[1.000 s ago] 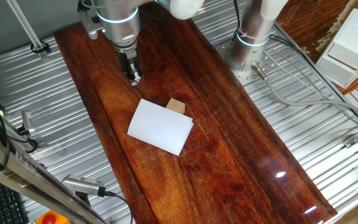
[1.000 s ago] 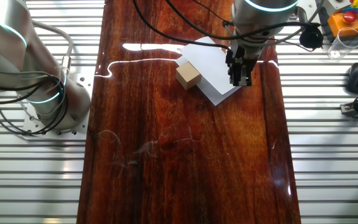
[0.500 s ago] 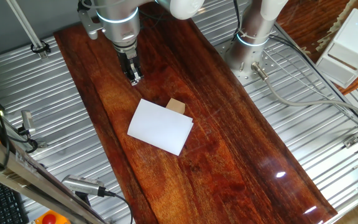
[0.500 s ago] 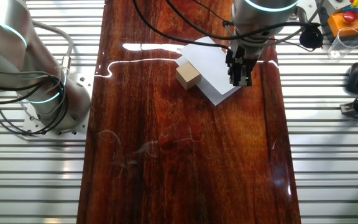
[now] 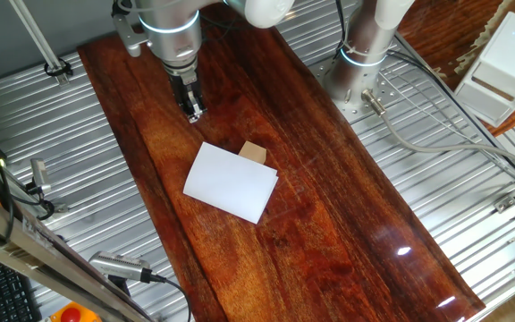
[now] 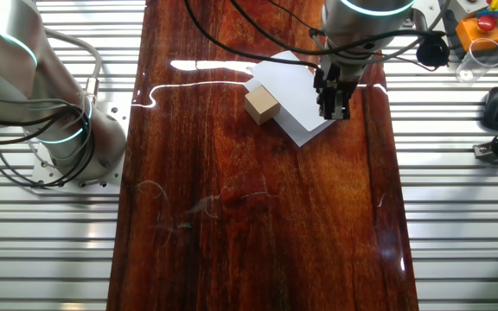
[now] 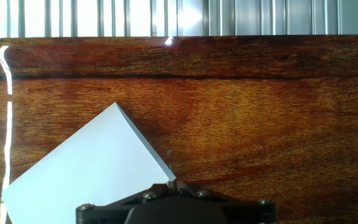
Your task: Unfold a piece of paper
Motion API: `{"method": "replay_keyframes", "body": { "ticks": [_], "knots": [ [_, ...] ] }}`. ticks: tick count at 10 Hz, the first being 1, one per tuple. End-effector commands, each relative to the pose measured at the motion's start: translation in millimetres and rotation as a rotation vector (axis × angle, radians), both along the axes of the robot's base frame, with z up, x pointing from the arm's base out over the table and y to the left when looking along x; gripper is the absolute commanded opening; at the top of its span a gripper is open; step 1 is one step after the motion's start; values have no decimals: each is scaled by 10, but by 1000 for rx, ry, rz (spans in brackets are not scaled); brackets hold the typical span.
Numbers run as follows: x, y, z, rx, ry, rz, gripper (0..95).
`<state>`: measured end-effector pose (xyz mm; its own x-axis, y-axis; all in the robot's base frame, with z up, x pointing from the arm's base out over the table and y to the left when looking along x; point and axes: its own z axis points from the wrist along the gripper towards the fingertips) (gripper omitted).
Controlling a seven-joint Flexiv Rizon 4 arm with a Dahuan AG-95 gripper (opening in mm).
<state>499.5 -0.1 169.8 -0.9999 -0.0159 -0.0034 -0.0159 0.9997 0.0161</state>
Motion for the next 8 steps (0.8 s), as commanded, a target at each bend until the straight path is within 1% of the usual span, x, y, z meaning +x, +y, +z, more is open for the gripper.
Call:
{"method": "replay_keyframes", "body": {
  "ticks": [1, 3, 5, 7, 8],
  "knots": [
    [-8, -1, -4, 0, 1, 62, 0],
    [-2, -9, -25, 0, 2, 81, 0],
    [44, -37, -116, 1, 0, 95, 0],
    [140, -79, -286, 4, -1, 114, 0],
    [159, -87, -329, 5, -1, 118, 0]
  ]
}}
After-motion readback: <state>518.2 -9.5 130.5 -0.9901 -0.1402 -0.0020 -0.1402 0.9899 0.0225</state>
